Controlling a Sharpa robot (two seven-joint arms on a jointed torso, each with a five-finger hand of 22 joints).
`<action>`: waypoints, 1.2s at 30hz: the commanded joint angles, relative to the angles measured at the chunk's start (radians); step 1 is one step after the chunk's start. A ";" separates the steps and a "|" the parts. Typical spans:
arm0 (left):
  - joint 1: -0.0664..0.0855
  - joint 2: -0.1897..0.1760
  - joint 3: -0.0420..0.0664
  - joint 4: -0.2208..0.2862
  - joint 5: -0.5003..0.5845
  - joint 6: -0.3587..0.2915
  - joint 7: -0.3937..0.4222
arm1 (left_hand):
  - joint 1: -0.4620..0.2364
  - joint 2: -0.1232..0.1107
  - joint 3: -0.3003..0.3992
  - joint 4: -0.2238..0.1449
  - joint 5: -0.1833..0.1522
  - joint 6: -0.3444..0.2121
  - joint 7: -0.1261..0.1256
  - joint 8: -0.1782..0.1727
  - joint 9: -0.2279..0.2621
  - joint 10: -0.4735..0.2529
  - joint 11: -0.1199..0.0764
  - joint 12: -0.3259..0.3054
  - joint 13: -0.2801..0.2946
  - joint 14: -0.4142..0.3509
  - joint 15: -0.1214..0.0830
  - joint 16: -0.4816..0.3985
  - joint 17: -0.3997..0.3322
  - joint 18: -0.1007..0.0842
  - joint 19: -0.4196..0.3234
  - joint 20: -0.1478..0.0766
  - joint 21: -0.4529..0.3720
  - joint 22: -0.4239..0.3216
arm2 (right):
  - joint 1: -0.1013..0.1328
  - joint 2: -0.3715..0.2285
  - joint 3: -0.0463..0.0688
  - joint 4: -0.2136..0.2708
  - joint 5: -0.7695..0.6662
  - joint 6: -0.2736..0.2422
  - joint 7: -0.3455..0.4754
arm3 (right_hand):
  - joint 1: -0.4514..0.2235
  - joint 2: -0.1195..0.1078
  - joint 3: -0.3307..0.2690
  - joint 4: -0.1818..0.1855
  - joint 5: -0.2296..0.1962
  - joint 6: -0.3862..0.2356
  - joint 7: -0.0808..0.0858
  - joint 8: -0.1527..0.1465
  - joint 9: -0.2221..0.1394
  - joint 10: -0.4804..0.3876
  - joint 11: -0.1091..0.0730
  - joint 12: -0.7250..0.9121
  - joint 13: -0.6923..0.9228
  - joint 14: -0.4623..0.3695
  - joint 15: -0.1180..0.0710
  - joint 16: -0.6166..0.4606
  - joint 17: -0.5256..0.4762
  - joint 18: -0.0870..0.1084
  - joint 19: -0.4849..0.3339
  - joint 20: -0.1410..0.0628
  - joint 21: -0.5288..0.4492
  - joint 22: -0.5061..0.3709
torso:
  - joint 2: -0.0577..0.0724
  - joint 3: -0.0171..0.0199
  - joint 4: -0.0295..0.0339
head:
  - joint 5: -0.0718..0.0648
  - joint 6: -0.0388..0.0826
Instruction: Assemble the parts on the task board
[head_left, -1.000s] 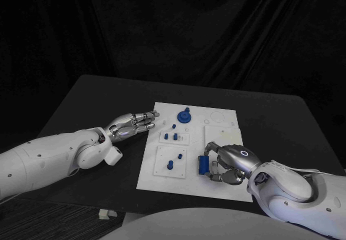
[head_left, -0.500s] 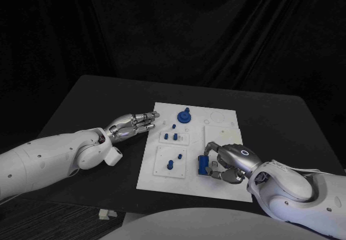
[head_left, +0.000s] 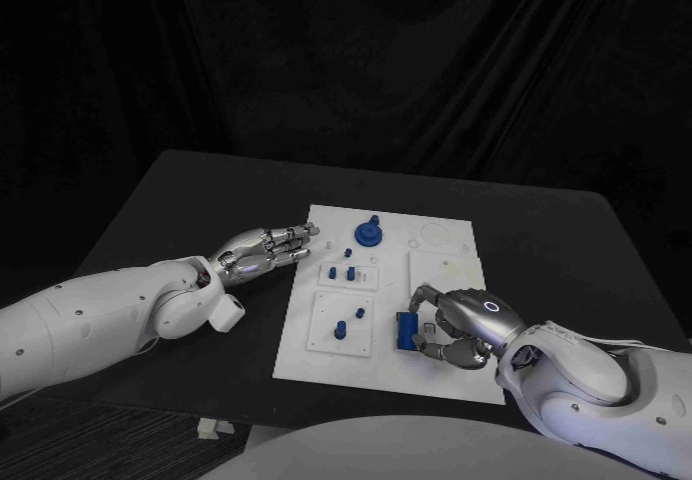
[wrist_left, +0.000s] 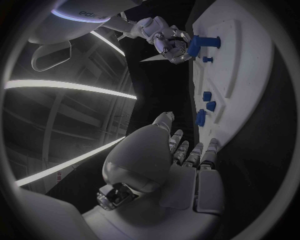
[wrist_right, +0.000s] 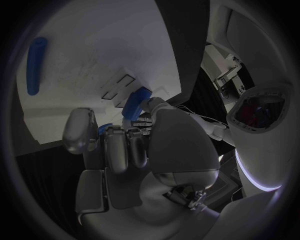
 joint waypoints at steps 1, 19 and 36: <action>-0.002 0.001 0.001 0.002 0.006 0.010 0.007 | -0.006 0.006 0.005 -0.001 -0.002 0.000 0.006 0.001 0.001 0.001 0.009 0.006 0.002 0.002 0.007 0.001 0.001 -0.019 0.007 -0.001 0.006 0.001 | -0.003 -0.003 -0.001 0.006 0.001 0.002 -0.002 | -0.021 -0.008 -0.042 -0.004 -0.330 -0.086 0.011 -0.059 -0.033 0.104 0.005 0.003 0.263 0.075 0.003 -0.005 0.139 0.017 -0.003 0.001 -0.016 0.145 | 0.001 -0.0004 0.0001 | 0.000 0.000; -0.003 0.001 0.001 0.003 0.006 0.011 0.006 | -0.006 0.006 0.006 -0.001 -0.003 0.000 0.006 0.001 0.001 0.001 0.010 0.006 0.002 0.003 0.008 0.001 0.001 -0.019 0.008 -0.001 0.006 0.002 | -0.003 -0.003 -0.001 0.004 0.001 0.019 -0.018 | -0.020 -0.106 -0.216 0.012 -0.598 -0.145 0.037 -0.147 -0.110 0.099 0.027 -0.001 0.257 0.065 0.024 -0.018 0.109 0.025 -0.019 0.020 -0.058 0.135 | 0.002 -0.0005 -0.0006 | 0.000 0.000; -0.003 0.005 0.001 0.001 0.006 0.014 0.004 | -0.006 0.006 0.006 -0.001 -0.003 0.000 0.006 0.001 0.001 0.001 0.010 0.006 0.002 0.003 0.008 0.001 0.001 -0.019 0.008 -0.001 0.006 0.002 | -0.003 0.022 -0.001 -0.020 0.001 0.031 -0.029 | 0.016 0.014 -0.127 -0.003 -0.405 -0.048 0.016 -0.030 -0.081 0.096 0.015 -0.003 0.254 0.061 0.014 -0.026 0.092 0.028 -0.021 0.014 -0.072 0.133 | 0.001 -0.0014 0.0005 | 0.000 0.000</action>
